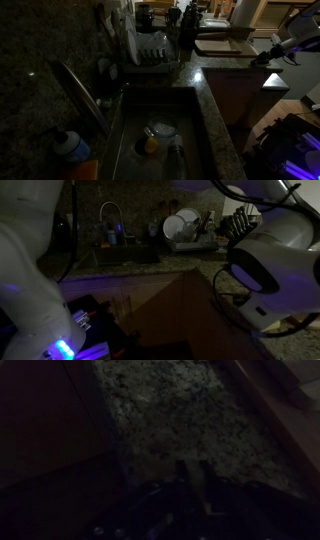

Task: Take the sponge and wipe the counter

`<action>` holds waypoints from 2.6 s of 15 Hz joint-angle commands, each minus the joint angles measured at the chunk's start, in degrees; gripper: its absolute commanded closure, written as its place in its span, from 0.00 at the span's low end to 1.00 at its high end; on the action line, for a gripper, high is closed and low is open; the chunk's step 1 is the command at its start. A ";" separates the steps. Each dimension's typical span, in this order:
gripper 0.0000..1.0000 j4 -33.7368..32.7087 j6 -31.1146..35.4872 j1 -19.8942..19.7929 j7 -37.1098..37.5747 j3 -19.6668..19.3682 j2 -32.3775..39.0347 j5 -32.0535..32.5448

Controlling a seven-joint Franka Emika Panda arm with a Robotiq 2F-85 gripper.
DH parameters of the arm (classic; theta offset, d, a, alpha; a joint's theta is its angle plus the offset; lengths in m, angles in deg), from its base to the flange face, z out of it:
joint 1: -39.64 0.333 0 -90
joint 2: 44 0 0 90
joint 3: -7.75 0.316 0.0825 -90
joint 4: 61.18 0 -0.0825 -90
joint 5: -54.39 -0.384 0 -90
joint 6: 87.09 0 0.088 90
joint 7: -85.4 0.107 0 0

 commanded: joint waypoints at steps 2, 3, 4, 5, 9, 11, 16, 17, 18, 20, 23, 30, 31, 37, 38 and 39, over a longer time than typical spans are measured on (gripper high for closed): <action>0.95 -0.61 7.55 7.41 4.09 4.22 -0.97 4.45; 0.95 -1.11 6.72 8.06 4.55 5.42 -1.01 4.67; 0.95 -1.77 5.70 8.66 4.94 6.87 -0.69 4.22; 0.95 -2.43 4.92 9.17 5.34 7.89 -0.35 4.21; 0.95 -4.87 -2.88 8.33 4.82 12.31 -0.08 1.29; 0.95 -6.04 -6.25 8.16 4.03 13.28 -0.28 -0.47; 0.95 -9.02 -6.34 10.86 4.13 14.06 -0.03 -2.15; 0.95 -9.77 -5.78 11.42 4.42 14.36 0.47 -2.05; 0.95 -10.17 -5.11 12.21 4.71 14.50 0.90 -1.38; 0.95 -10.91 -4.37 13.56 5.78 14.51 1.78 -0.17; 0.95 -12.07 -2.30 15.39 7.36 14.23 3.73 1.69; 0.97 -12.99 5.77 17.41 15.52 13.30 8.16 8.57; 0.61 -13.38 4.96 17.09 16.72 13.51 8.29 9.04; 0.29 -13.40 2.40 16.24 20.77 13.78 7.44 10.68; 0.22 -13.25 2.08 16.09 20.74 13.81 7.12 10.69; 0.16 -13.00 2.33 16.08 20.52 13.73 6.59 10.71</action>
